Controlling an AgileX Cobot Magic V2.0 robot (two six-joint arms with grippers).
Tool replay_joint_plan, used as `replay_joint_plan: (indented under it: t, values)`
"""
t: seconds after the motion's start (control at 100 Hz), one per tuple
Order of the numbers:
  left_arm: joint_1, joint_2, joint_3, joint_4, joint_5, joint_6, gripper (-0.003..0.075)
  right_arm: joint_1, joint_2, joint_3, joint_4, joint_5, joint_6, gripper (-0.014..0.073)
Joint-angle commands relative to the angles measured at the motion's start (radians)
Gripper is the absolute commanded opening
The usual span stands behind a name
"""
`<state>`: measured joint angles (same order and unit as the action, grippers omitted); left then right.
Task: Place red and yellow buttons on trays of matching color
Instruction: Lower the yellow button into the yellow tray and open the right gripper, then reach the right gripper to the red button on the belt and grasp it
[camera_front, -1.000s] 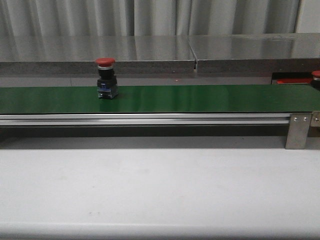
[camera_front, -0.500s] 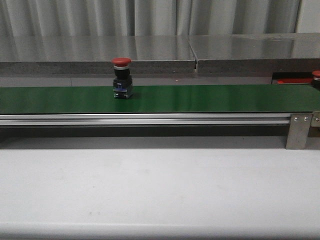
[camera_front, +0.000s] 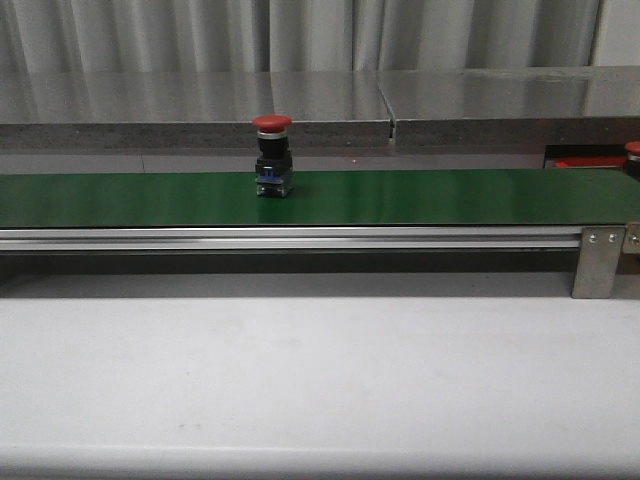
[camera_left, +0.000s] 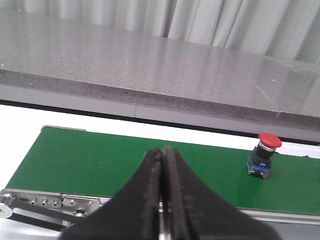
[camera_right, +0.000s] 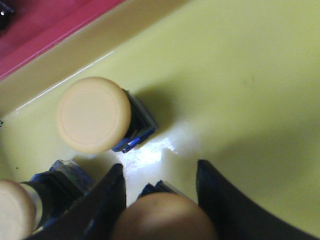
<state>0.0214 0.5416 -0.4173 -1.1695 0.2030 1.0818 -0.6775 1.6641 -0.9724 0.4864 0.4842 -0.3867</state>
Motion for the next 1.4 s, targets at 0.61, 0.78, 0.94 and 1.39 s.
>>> replay_joint_plan:
  t: [0.61, 0.78, 0.94, 1.39]
  values:
    - [-0.008, 0.003, -0.027, -0.024, -0.027, 0.001, -0.0019, 0.004, -0.003, -0.02, 0.025, -0.013, -0.016, 0.0598]
    - [-0.008, 0.003, -0.027, -0.024, -0.027, 0.001, -0.0019, 0.005, -0.094, -0.039, 0.031, -0.015, -0.016, 0.0603]
    - [-0.008, 0.003, -0.027, -0.024, -0.027, 0.001, -0.0019, 0.09, -0.219, -0.039, 0.045, -0.015, -0.079, 0.0603]
    - [-0.008, 0.003, -0.027, -0.024, -0.027, 0.001, -0.0019, 0.655, -0.276, -0.039, 0.054, -0.012, -0.254, 0.0603]
